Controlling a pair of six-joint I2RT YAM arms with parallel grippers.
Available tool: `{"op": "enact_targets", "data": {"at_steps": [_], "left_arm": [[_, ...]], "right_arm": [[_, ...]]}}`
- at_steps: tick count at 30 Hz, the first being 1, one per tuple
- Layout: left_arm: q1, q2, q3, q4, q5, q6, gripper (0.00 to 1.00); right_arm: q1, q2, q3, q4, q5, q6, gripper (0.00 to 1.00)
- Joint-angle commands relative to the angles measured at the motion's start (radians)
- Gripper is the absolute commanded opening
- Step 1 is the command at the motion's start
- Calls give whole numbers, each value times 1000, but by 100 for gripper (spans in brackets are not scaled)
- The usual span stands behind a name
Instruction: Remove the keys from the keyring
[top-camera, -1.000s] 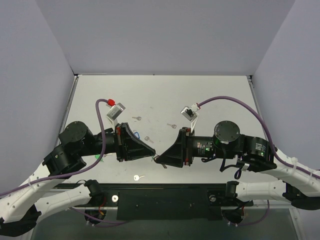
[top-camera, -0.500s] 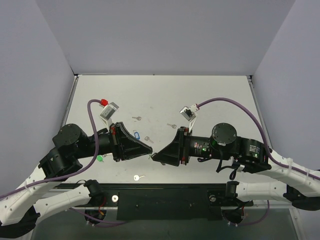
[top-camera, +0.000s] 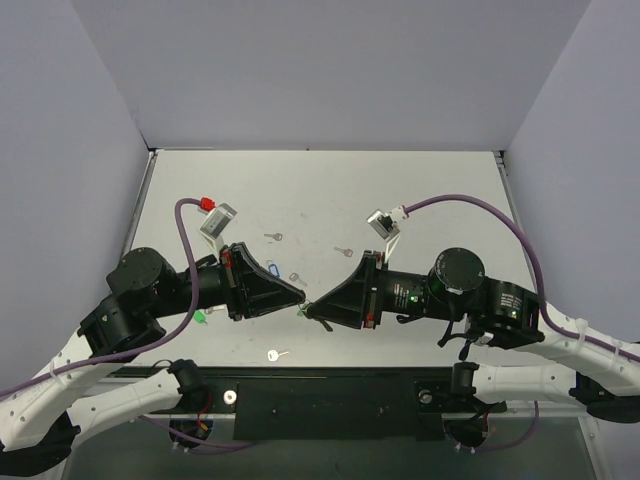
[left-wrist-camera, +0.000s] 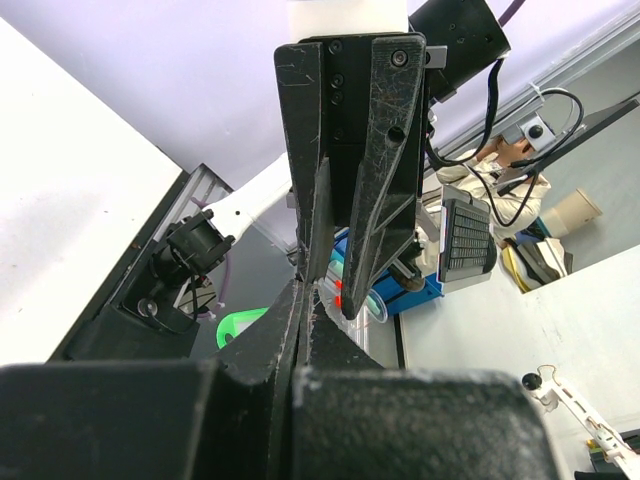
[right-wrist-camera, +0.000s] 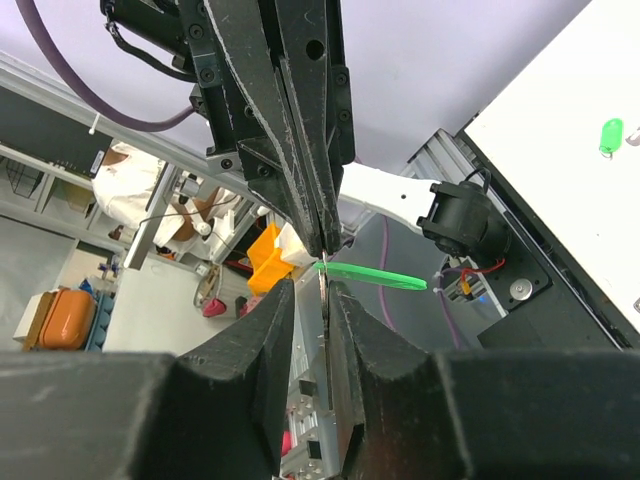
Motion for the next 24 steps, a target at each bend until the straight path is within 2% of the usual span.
{"op": "enact_targets", "data": {"at_steps": [1,18,24], "left_arm": [[-4,-6,-1,26,-19,-9,0],[-3,-12,-3,27,-23,-8,0],[-3,-14,5,13,-28,0,0]], "right_arm": [[6,-4,-4,73,-12,12,16],[6,19,1,75,-14,9,17],[6,21,5,70,-17,7,10]]}}
